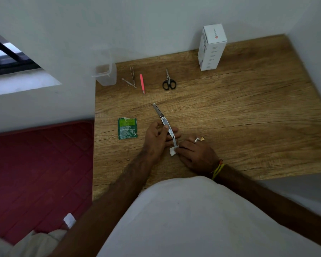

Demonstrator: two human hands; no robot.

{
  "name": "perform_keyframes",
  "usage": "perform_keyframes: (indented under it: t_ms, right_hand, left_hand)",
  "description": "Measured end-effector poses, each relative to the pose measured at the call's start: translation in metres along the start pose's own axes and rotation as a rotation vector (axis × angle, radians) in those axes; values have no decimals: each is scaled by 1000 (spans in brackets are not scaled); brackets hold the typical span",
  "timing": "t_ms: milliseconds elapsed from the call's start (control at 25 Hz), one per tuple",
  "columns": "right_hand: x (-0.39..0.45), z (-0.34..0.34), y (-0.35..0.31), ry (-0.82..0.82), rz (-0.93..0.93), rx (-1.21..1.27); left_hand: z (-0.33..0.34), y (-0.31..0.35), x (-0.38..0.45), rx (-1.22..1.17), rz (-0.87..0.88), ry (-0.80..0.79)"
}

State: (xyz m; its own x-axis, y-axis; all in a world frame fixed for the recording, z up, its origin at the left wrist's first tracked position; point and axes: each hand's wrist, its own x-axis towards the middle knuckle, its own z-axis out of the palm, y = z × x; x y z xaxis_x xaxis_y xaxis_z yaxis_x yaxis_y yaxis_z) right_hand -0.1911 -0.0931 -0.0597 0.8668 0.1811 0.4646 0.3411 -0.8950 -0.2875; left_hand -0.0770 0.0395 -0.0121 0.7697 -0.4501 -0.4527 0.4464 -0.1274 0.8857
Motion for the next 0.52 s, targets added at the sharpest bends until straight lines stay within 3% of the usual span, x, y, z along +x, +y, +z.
perform_keyframes:
  t_ms: [520]
  right_hand:
    - [0,-2,1,16,-9,34]
  left_hand:
    - [1,3,0,29,-5,8]
